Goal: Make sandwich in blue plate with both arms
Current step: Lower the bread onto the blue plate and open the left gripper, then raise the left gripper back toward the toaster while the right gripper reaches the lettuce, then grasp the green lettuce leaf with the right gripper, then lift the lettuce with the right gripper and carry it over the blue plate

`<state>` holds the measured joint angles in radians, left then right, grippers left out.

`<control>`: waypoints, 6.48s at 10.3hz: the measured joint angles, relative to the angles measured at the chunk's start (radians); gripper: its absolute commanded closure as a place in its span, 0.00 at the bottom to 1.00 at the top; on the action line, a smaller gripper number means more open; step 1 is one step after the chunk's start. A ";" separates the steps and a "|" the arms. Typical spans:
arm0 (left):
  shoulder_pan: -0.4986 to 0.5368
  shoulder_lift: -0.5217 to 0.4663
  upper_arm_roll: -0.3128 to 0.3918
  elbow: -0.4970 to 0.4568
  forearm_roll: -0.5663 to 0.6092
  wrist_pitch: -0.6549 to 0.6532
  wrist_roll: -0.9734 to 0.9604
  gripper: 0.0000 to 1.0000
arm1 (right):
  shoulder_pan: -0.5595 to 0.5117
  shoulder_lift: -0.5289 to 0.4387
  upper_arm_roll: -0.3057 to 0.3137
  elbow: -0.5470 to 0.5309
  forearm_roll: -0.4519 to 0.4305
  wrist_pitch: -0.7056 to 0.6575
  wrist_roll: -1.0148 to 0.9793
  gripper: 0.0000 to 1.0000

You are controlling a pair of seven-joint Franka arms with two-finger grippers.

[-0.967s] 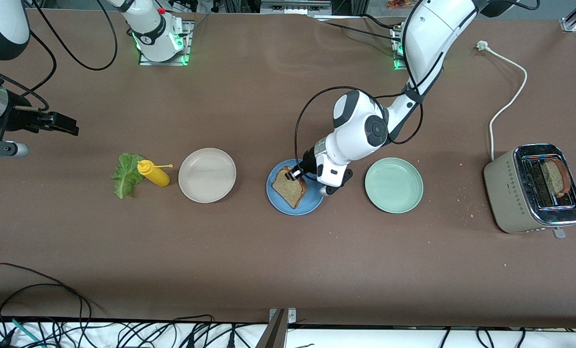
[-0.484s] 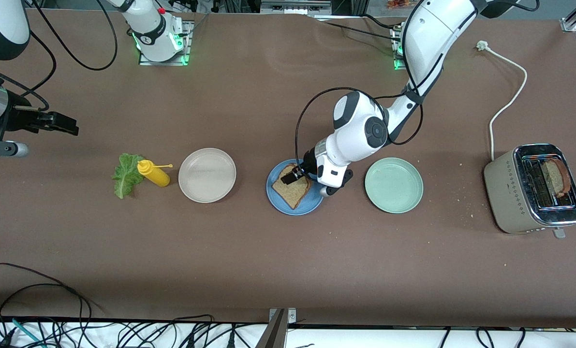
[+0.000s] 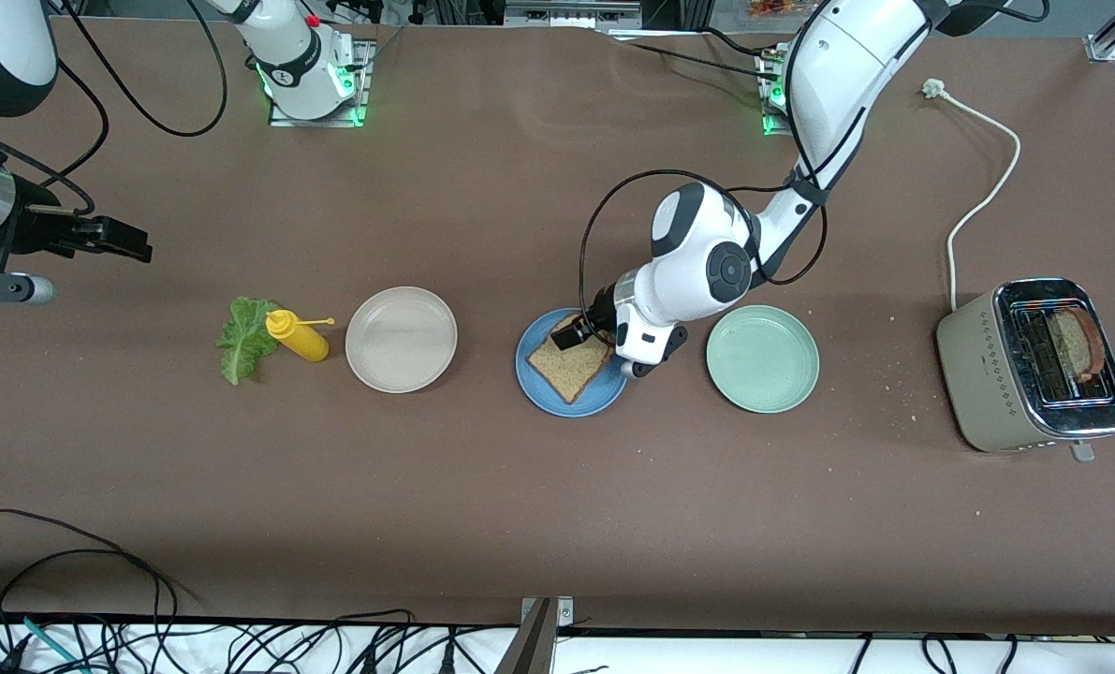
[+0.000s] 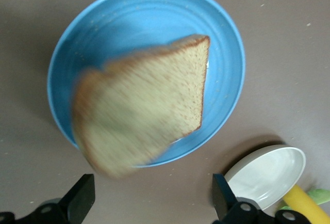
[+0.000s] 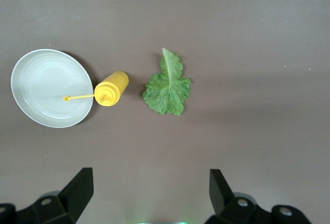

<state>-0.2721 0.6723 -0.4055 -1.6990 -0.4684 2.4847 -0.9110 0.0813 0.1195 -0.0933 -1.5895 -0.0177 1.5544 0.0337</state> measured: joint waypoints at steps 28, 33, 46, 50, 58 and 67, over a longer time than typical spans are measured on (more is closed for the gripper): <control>0.417 -0.434 0.079 0.195 0.508 -0.922 0.385 0.00 | -0.056 0.080 -0.086 -0.366 0.033 0.495 -0.401 0.00; 0.505 -0.445 0.080 0.195 0.508 -0.968 0.550 0.00 | -0.056 0.223 -0.086 -0.489 0.035 0.780 -0.417 0.00; 0.511 -0.445 0.078 0.195 0.508 -0.973 0.566 0.00 | -0.056 0.331 -0.063 -0.582 0.356 0.991 -0.595 1.00; 0.512 -0.444 0.079 0.195 0.508 -0.974 0.566 0.00 | -0.056 0.331 -0.081 -0.495 0.359 0.846 -0.611 1.00; 0.512 -0.444 0.078 0.193 0.508 -0.974 0.566 0.00 | -0.052 0.306 -0.167 0.013 0.234 0.108 -0.562 1.00; 0.514 -0.444 0.079 0.192 0.508 -0.975 0.566 0.00 | 0.378 0.191 -0.140 0.111 0.165 -0.038 0.113 1.00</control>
<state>0.2416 0.2283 -0.3269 -1.5065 0.0393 1.5099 -0.3452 0.4591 0.3106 -0.2329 -1.4785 0.1477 1.5164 0.1465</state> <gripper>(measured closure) 0.000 0.903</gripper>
